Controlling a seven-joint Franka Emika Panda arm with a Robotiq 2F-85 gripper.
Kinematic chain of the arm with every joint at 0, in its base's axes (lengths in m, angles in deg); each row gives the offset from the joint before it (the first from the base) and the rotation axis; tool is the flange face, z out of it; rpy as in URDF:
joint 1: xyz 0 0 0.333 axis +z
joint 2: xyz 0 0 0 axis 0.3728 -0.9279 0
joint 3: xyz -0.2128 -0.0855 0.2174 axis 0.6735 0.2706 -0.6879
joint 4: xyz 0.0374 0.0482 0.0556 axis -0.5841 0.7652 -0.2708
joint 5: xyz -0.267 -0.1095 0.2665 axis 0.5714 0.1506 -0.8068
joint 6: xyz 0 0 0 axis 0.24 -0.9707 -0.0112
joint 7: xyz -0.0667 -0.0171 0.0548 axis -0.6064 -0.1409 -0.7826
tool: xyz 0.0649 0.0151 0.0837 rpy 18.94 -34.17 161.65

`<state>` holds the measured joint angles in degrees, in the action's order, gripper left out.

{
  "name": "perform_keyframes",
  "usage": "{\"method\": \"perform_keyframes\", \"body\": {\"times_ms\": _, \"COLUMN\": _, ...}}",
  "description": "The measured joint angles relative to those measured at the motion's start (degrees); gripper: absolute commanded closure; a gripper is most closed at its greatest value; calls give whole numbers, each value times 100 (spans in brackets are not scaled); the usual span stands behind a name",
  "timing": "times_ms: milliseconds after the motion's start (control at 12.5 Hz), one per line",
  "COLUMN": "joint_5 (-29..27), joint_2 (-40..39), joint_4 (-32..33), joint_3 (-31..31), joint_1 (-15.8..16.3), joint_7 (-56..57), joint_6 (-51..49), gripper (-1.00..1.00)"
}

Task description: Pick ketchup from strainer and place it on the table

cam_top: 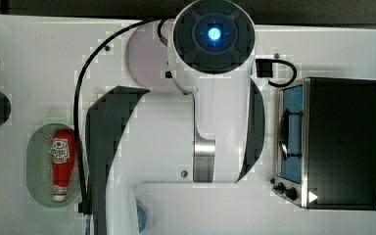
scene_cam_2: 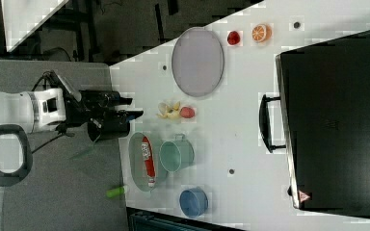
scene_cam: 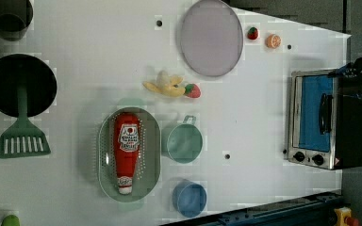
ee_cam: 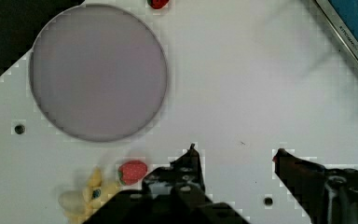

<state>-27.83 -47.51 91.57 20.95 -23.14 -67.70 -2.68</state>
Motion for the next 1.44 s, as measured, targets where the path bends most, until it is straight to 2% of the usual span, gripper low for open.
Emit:
{"method": "perform_keyframes", "body": {"times_ms": 160, "joint_5": -180, "joint_2": 946, "joint_4": 996, "joint_3": -235, "joint_1": -373, "joint_7": 0, "joint_6": -755, "gripper": -80}}
{"method": "perform_keyframes", "body": {"times_ms": 240, "joint_5": -216, "joint_2": 1405, "joint_4": 1248, "joint_3": -241, "joint_1": -475, "joint_7": 0, "joint_6": -952, "gripper": -99}}
{"method": "perform_keyframes", "body": {"times_ms": 400, "joint_5": -242, "joint_2": 1902, "joint_4": 1108, "joint_3": -269, "joint_1": -541, "joint_7": 0, "joint_6": -876, "gripper": -100}}
{"method": "perform_keyframes", "body": {"times_ms": 560, "joint_5": -475, "joint_2": 1884, "joint_4": 727, "joint_3": -548, "joint_1": -545, "joint_7": 0, "joint_6": -587, "gripper": -100}}
{"method": "perform_keyframes", "body": {"times_ms": 1040, "joint_5": -467, "joint_2": 834, "joint_4": 918, "joint_3": -2113, "joint_1": -335, "joint_7": -13, "joint_6": -30, "gripper": -100}}
{"method": "perform_keyframes", "body": {"times_ms": 1280, "joint_5": -467, "joint_2": 262, "joint_4": 1102, "joint_3": -2998, "joint_1": -205, "joint_7": -239, "joint_6": 637, "gripper": -100}}
{"method": "perform_keyframes", "body": {"times_ms": 1440, "joint_5": -472, "joint_2": 153, "joint_4": 1304, "joint_3": -3477, "joint_1": -112, "joint_7": -260, "joint_6": 1117, "gripper": -100}}
